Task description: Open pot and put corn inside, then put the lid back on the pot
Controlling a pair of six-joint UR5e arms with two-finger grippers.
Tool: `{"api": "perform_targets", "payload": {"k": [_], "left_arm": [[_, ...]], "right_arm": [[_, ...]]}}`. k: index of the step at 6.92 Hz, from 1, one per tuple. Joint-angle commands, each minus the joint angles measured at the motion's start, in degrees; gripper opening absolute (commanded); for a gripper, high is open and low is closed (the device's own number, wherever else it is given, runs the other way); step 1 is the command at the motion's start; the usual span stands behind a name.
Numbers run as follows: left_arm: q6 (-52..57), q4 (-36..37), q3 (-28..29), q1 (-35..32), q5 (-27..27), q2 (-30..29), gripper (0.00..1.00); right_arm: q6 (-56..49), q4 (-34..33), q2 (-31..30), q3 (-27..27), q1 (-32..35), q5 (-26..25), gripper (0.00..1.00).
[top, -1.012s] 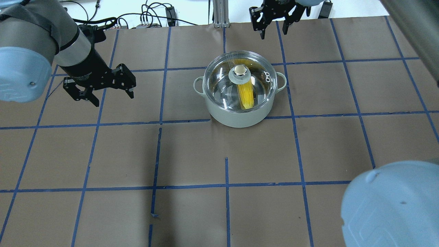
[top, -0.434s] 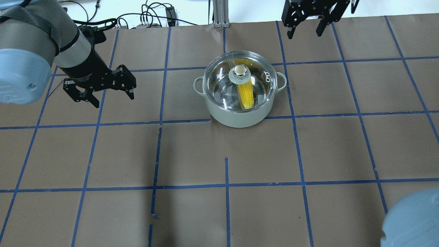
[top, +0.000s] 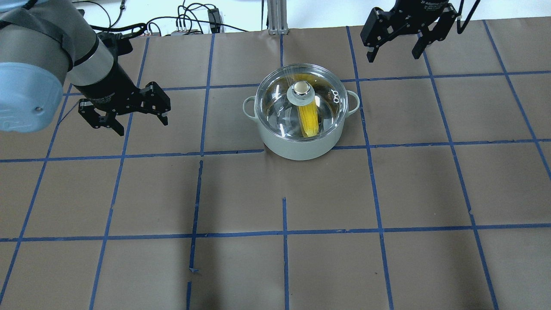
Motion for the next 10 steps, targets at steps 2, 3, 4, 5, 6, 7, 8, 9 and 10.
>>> {"api": "perform_targets", "payload": {"k": [2, 3, 4, 5, 6, 7, 8, 9, 10], "left_arm": [[0.1, 0.0, 0.0, 0.0, 0.1, 0.0, 1.0], [0.1, 0.0, 0.2, 0.0, 0.2, 0.1, 1.0], [0.1, -0.1, 0.6, 0.0, 0.2, -0.3, 1.0], [0.1, -0.1, 0.7, 0.0, 0.3, -0.3, 1.0], [0.1, -0.1, 0.7, 0.0, 0.4, -0.3, 1.0], [0.0, -0.1, 0.8, 0.0, 0.5, -0.5, 1.0], [0.1, 0.0, 0.9, 0.0, 0.5, -0.5, 1.0], [0.1, 0.0, 0.9, 0.0, 0.3, -0.4, 1.0], [0.1, -0.1, 0.9, 0.0, 0.3, -0.3, 1.0]], "right_arm": [[-0.1, 0.3, -6.4, 6.1, 0.0, 0.0, 1.0], [-0.1, 0.2, -8.9, 9.5, 0.0, 0.0, 1.0], [-0.1, 0.8, -9.6, 10.3, 0.0, -0.4, 1.0], [0.1, 0.8, -9.9, 10.6, -0.1, -3.9, 1.0], [0.1, 0.7, -9.8, 10.6, 0.0, -4.0, 1.0], [0.0, 0.6, -9.8, 10.6, -0.1, -4.0, 1.0], [-0.1, 0.6, -9.8, 10.7, -0.1, -3.9, 1.0], [0.0, 0.6, -9.9, 10.7, 0.1, -3.7, 1.0], [0.0, 0.5, -9.8, 10.7, 0.1, -3.5, 1.0]]}}
